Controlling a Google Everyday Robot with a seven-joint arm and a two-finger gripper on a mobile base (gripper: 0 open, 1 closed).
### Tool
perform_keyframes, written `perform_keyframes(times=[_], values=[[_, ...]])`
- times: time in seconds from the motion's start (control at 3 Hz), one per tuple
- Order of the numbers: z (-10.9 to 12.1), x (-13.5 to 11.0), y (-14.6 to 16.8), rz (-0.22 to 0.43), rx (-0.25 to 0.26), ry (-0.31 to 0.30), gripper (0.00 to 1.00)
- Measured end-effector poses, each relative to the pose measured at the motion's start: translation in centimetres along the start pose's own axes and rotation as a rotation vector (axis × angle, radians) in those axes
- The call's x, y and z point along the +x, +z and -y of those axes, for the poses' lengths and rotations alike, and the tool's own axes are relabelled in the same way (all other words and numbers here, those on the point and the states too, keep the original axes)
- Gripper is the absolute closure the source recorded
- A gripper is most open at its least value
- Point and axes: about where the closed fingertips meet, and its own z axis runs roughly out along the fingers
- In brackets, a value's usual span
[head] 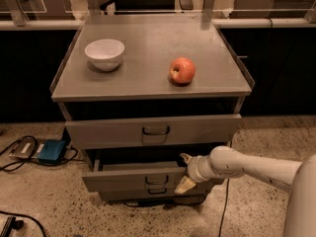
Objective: Open middle drawer
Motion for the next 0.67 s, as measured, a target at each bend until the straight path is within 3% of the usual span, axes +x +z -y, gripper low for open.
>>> perform_keyframes(times=[0.33,0.67], values=[[0.0,0.0,0.0,0.000,0.000,0.000,0.42],[-1.6,0.4,-2.2,-0.014,-0.005,-0.020,0.65]])
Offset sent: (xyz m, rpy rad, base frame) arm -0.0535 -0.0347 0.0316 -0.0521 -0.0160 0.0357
